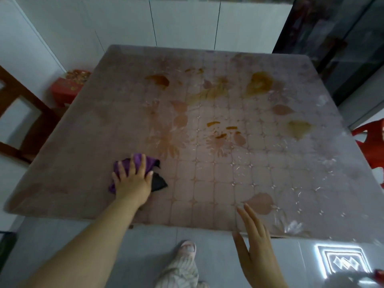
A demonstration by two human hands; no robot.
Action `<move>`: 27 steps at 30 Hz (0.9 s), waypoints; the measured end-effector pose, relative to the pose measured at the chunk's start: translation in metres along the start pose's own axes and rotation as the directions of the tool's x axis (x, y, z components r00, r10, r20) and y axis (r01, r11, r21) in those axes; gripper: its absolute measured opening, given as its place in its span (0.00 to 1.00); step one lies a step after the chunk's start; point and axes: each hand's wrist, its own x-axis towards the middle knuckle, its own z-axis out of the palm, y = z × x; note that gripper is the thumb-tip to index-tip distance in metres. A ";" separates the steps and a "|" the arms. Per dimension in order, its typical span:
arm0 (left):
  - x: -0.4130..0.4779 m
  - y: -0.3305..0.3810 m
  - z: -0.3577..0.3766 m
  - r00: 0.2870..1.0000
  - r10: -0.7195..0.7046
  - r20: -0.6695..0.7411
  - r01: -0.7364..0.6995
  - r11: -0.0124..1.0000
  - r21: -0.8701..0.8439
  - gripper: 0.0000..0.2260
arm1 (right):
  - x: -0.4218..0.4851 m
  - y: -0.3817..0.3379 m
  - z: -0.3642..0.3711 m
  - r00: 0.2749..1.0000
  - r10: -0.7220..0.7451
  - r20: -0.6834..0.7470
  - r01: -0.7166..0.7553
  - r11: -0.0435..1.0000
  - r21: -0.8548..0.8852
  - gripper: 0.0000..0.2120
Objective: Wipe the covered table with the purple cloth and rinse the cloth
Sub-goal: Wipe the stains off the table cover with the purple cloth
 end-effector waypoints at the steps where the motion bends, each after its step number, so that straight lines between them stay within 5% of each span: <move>1: 0.006 -0.013 -0.004 0.997 -0.078 0.008 0.079 0.997 -0.026 0.26 | 0.000 0.000 -0.001 1.000 0.012 0.015 -0.012 1.000 0.010 0.24; 6: 0.019 -0.003 -0.013 0.985 -0.162 0.057 0.165 0.985 -0.057 0.26 | 0.000 0.008 -0.013 0.995 0.104 0.005 -0.104 0.995 -0.012 0.24; 9: 0.011 0.051 -0.001 0.983 0.183 0.017 -0.183 0.983 0.004 0.26 | 0.005 0.010 -0.020 0.987 0.160 -0.026 -0.161 0.987 -0.006 0.24; 12: -0.025 0.130 0.015 0.809 0.576 0.119 -0.580 0.815 -0.003 0.26 | 0.013 0.009 -0.025 0.982 0.179 -0.061 -0.179 0.984 -0.002 0.25; 14: -0.048 0.166 0.020 0.686 0.701 0.192 -0.714 0.700 -0.003 0.26 | 0.020 0.008 -0.026 0.982 0.171 -0.077 -0.172 0.985 -0.008 0.24; 17: -0.048 0.176 0.021 0.634 0.748 0.193 -0.765 0.644 0.018 0.26 | 0.027 0.011 -0.024 0.985 0.154 -0.078 -0.157 0.987 -0.034 0.23; 20: -0.001 0.149 0.012 0.770 0.630 0.100 -0.633 0.774 0.002 0.25 | 0.035 0.009 -0.016 0.982 0.177 -0.065 -0.178 0.984 -0.016 0.22; 23: 0.069 0.089 -0.012 0.956 0.292 -0.012 -0.292 0.956 -0.017 0.25 | 0.047 0.000 -0.004 0.988 0.151 -0.015 -0.151 0.988 -0.007 0.24; 27: 0.120 -0.013 -0.034 1.000 -0.002 -0.016 0.002 0.999 -0.032 0.25 | 0.064 -0.020 0.012 0.987 0.121 0.104 -0.123 0.992 0.019 0.23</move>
